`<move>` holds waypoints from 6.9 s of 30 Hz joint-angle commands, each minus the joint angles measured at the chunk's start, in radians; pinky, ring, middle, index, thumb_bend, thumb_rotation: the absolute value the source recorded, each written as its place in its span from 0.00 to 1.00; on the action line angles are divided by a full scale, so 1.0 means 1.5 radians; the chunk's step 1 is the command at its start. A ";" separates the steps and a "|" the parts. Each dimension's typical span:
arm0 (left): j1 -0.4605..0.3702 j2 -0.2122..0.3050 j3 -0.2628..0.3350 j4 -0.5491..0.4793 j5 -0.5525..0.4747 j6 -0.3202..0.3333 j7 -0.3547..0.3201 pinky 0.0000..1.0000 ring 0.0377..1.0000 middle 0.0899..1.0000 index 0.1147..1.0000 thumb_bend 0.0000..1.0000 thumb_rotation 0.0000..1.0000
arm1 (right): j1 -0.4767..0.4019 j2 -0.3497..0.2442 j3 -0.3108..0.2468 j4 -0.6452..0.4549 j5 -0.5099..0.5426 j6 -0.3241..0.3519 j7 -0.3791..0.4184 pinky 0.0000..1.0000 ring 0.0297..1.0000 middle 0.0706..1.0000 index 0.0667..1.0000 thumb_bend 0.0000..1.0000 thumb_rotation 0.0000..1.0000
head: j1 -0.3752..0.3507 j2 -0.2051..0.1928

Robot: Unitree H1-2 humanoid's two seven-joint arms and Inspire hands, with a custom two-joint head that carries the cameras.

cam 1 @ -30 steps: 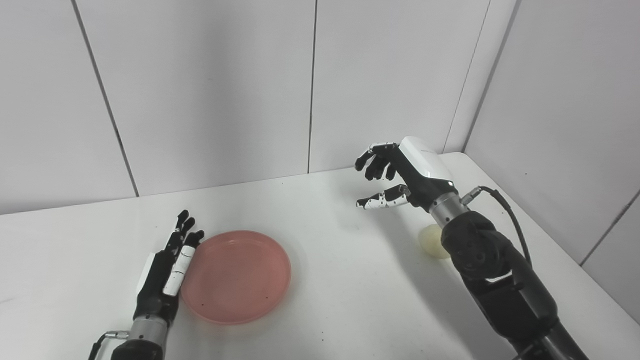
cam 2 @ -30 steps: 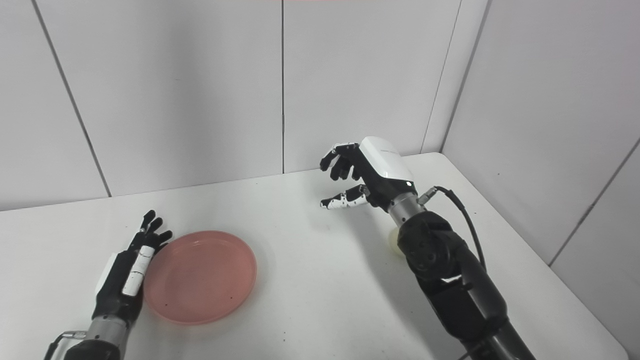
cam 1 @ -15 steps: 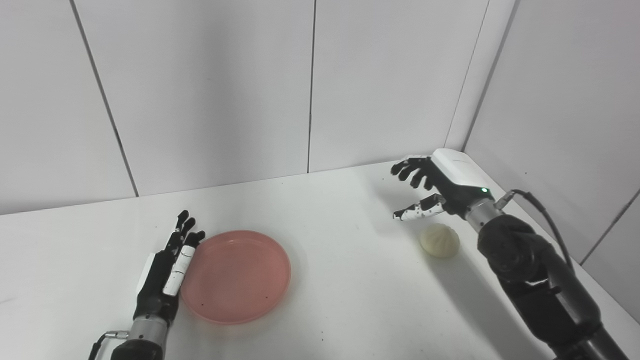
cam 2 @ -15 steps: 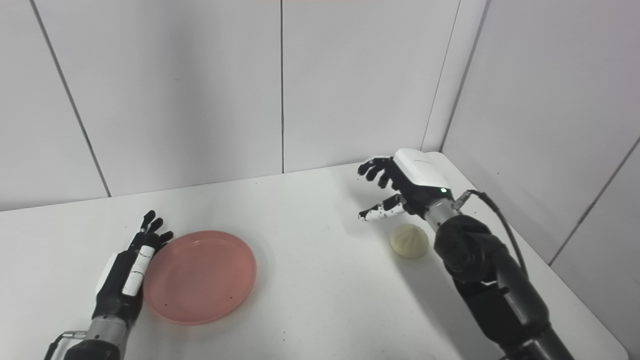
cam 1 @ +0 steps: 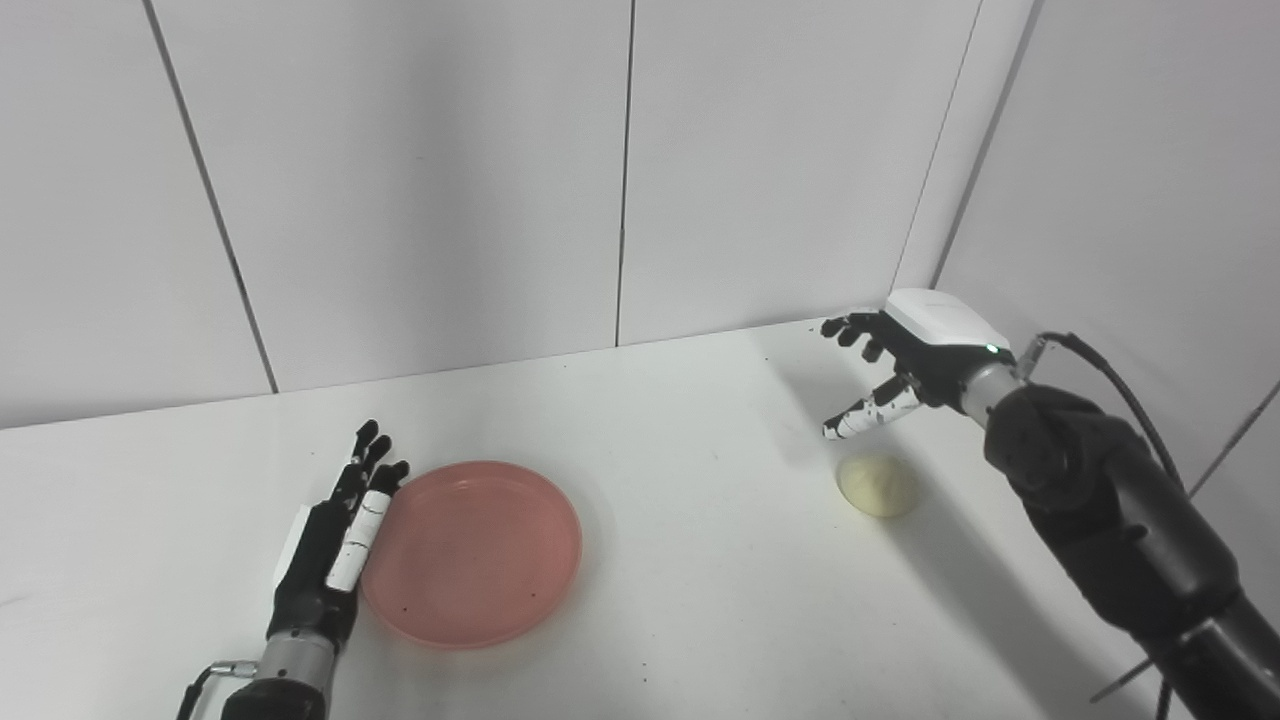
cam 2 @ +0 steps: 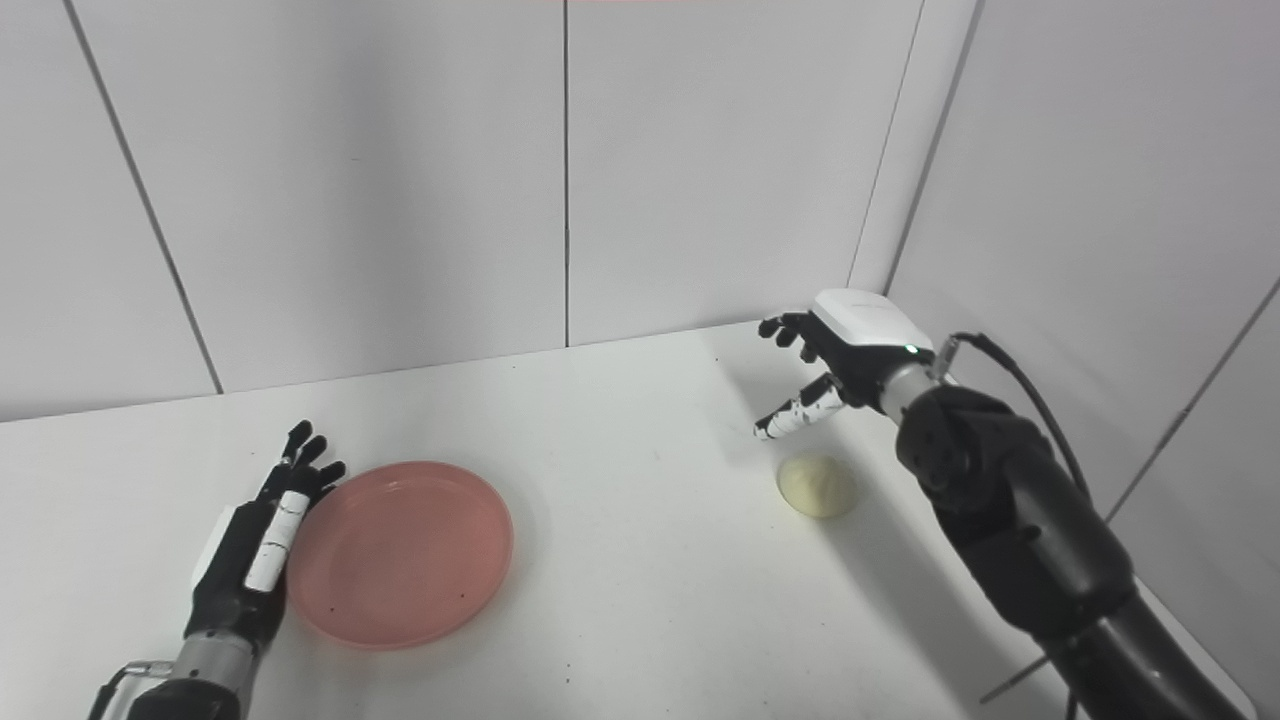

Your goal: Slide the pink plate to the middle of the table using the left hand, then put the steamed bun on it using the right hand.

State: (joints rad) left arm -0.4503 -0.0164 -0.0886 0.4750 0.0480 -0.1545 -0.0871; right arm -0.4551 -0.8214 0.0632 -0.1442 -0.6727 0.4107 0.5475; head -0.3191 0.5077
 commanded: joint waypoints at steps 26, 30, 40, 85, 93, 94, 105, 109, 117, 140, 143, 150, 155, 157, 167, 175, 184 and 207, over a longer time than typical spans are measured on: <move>0.006 -0.002 -0.006 0.012 -0.007 -0.006 -0.011 0.90 0.89 0.99 1.00 0.82 0.87 | -0.123 -0.030 0.142 0.144 -0.159 0.038 0.228 0.77 0.85 0.87 0.80 1.00 0.25 | 0.002 0.003; 0.007 -0.002 -0.006 0.012 -0.006 -0.007 -0.010 0.89 0.89 0.99 1.00 0.81 0.87 | -0.122 -0.033 0.148 0.166 -0.162 0.034 0.230 0.81 0.84 0.84 0.80 1.00 0.28 | 0.002 0.003; 0.007 -0.001 -0.007 0.008 -0.006 -0.001 -0.012 0.89 0.89 0.99 1.00 0.79 0.88 | -0.100 -0.039 0.135 0.180 -0.128 0.030 0.216 0.79 0.78 0.78 0.77 1.00 0.30 | 0.002 0.005; 0.005 -0.002 -0.011 0.004 -0.007 0.018 -0.018 0.89 0.88 1.00 1.00 0.79 0.87 | -0.051 -0.047 0.112 0.139 -0.146 0.038 0.191 0.74 0.78 0.78 0.77 1.00 0.34 | 0.005 0.006; 0.006 -0.003 -0.011 0.001 -0.012 0.022 -0.021 0.90 0.88 1.00 1.00 0.81 0.87 | -0.032 -0.022 0.110 0.159 -0.178 0.039 0.119 0.60 0.68 0.73 0.76 1.00 0.32 | 0.007 0.007; 0.005 -0.003 -0.011 0.003 -0.011 0.021 -0.021 0.89 0.88 1.00 1.00 0.81 0.86 | -0.026 -0.013 0.104 0.159 -0.193 0.039 0.101 0.56 0.63 0.70 0.74 0.99 0.28 | 0.007 0.007; 0.005 -0.004 -0.012 0.002 -0.011 0.024 -0.022 0.86 0.87 0.99 1.00 0.80 0.87 | 0.035 0.053 0.047 0.170 -0.192 0.037 -0.045 0.31 0.37 0.44 0.60 0.58 0.00 | 0.009 0.009; 0.007 -0.004 -0.012 -0.005 -0.011 0.030 -0.022 0.85 0.86 0.99 1.00 0.78 0.87 | 0.043 0.061 0.043 0.183 -0.165 0.033 -0.059 0.31 0.37 0.41 0.48 0.54 0.00 | 0.009 0.010; 0.006 -0.003 -0.014 -0.003 -0.009 0.029 -0.023 0.83 0.85 0.99 1.00 0.77 0.87 | 0.043 0.057 0.047 0.183 -0.138 0.038 -0.050 0.35 0.39 0.43 0.45 0.53 0.00 | 0.008 0.010; 0.003 -0.011 -0.019 0.004 -0.009 0.028 -0.022 0.86 0.86 0.99 1.00 0.78 0.86 | -0.059 0.021 0.075 0.020 -0.170 0.038 0.102 0.25 0.31 0.38 0.48 0.53 0.00 | 0.021 0.008; 0.002 -0.014 -0.023 0.009 -0.005 0.019 -0.020 0.87 0.86 0.99 1.00 0.81 0.86 | -0.093 0.030 0.077 -0.023 -0.181 0.038 0.137 0.27 0.33 0.38 0.49 0.53 0.00 | 0.034 0.009; -0.005 -0.023 -0.030 0.035 0.005 -0.010 -0.011 0.86 0.85 0.96 1.00 0.86 0.87 | -0.151 0.048 0.097 -0.044 -0.151 -0.001 0.140 0.29 0.36 0.40 0.48 0.53 0.00 | 0.061 0.006; -0.008 -0.032 -0.035 0.046 0.016 -0.022 0.000 0.86 0.84 0.95 1.00 0.87 0.87 | -0.176 0.079 0.119 -0.055 -0.152 0.011 0.162 0.31 0.38 0.42 0.46 0.53 0.00 | 0.090 0.006; -0.008 -0.037 -0.037 0.050 0.023 -0.027 0.007 0.85 0.84 0.95 1.00 0.87 0.88 | -0.183 0.097 0.132 -0.066 -0.155 0.009 0.166 0.27 0.34 0.39 0.47 0.53 0.00 | 0.104 0.006; -0.014 -0.070 -0.051 0.072 0.063 -0.039 0.049 0.77 0.79 0.95 1.00 0.82 0.89 | -0.191 0.169 0.167 -0.090 -0.154 0.010 0.197 0.27 0.35 0.42 0.45 0.53 0.00 | 0.213 0.021; -0.024 -0.086 -0.055 0.091 0.077 -0.026 0.066 0.76 0.80 0.95 1.00 0.79 0.90 | -0.177 0.226 0.184 -0.090 -0.136 0.002 0.189 0.24 0.32 0.40 0.47 0.53 0.00 | 0.239 0.024; -0.029 -0.089 -0.058 0.094 0.082 -0.020 0.069 0.72 0.80 0.96 1.00 0.84 0.92 | -0.168 0.253 0.211 -0.074 -0.139 -0.002 0.185 0.27 0.35 0.40 0.46 0.53 0.00 | 0.236 0.021; -0.025 -0.083 -0.070 0.083 0.081 -0.009 0.065 0.81 0.78 0.92 1.00 0.74 0.91 | -0.116 0.265 0.261 0.033 -0.143 -0.073 0.107 0.33 0.40 0.44 0.45 0.53 0.00 | 0.231 0.027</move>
State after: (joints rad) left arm -0.5074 -0.1250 -0.1745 0.5799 0.1618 -0.1769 0.0248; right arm -0.6023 -0.4192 0.4620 -0.0941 -0.8878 0.3369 0.7405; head 0.0261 0.5476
